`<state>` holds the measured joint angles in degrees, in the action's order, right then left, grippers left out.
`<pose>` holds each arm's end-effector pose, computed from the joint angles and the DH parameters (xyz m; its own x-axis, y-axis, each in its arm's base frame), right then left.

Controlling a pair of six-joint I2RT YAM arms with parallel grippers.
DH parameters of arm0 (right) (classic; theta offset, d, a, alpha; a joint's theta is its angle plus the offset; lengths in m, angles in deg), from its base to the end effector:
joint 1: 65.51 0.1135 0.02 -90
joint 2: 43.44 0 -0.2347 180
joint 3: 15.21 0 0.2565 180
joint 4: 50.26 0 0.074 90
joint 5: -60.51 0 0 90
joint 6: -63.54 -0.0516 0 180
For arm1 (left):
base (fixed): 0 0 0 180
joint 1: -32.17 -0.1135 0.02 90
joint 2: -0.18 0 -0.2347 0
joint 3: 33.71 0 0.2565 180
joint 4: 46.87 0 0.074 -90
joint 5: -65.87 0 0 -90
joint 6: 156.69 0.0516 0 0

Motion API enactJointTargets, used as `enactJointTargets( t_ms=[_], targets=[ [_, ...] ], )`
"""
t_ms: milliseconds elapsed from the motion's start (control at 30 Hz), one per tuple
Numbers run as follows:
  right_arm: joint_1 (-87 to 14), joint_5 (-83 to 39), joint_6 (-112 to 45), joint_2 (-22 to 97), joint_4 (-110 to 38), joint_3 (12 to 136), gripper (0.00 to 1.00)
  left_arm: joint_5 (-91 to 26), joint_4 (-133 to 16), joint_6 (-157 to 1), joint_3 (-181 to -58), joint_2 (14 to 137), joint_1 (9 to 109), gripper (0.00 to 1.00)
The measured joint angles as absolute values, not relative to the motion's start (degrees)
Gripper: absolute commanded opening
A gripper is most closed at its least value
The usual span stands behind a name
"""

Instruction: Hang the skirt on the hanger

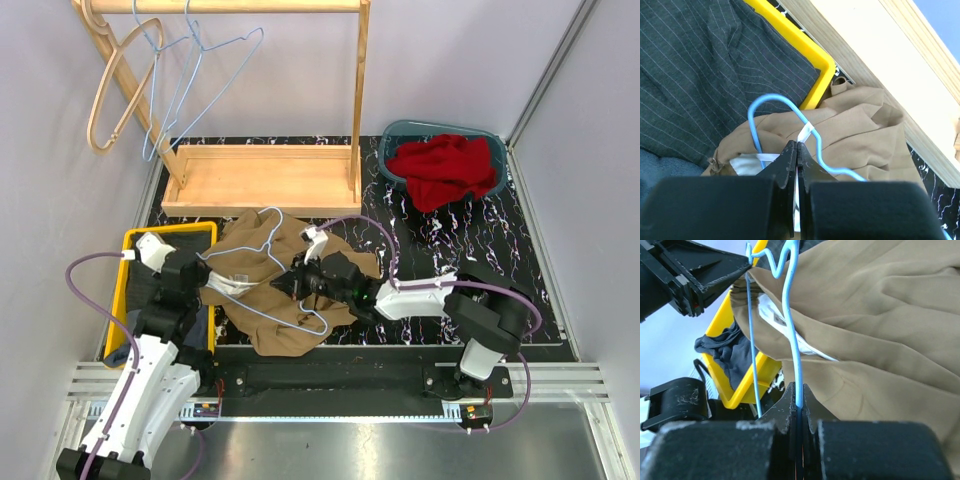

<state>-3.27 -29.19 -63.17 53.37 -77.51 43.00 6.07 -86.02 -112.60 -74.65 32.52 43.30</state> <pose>0.1728 0.3288 0.1618 -0.6039 0.1361 -0.7854 -0.6565 0.4738 0.5869 0.1791 -0.0088 0.2171 -0.1616 -0.6009 -0.7828 -0.5379 0.7187 -0.4406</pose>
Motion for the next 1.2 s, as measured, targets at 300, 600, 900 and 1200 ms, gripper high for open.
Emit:
enactJointTargets(
  t_ms=[300, 600, 900, 1200],
  targets=[
    [-3.8, -23.8, -62.4, 58.0, -75.8, 49.1, 0.00, 3.8, -88.4, -111.5, -75.1, 32.9, 43.2, 0.00],
    [-3.8, -23.9, -62.0, 58.0, -75.9, 48.9, 0.00, 3.7, -95.5, -111.5, -82.1, 34.5, 43.2, 0.73],
    [-3.8, -24.5, -59.3, 53.2, -75.0, 45.6, 0.00, 4.2, -103.6, -108.6, -95.7, 37.3, 43.2, 0.82],
    [-3.8, -24.4, -53.3, 45.1, -74.3, 44.0, 0.00, -14.8, -100.0, -94.7, -99.3, 37.6, 43.2, 0.83]
  ],
)
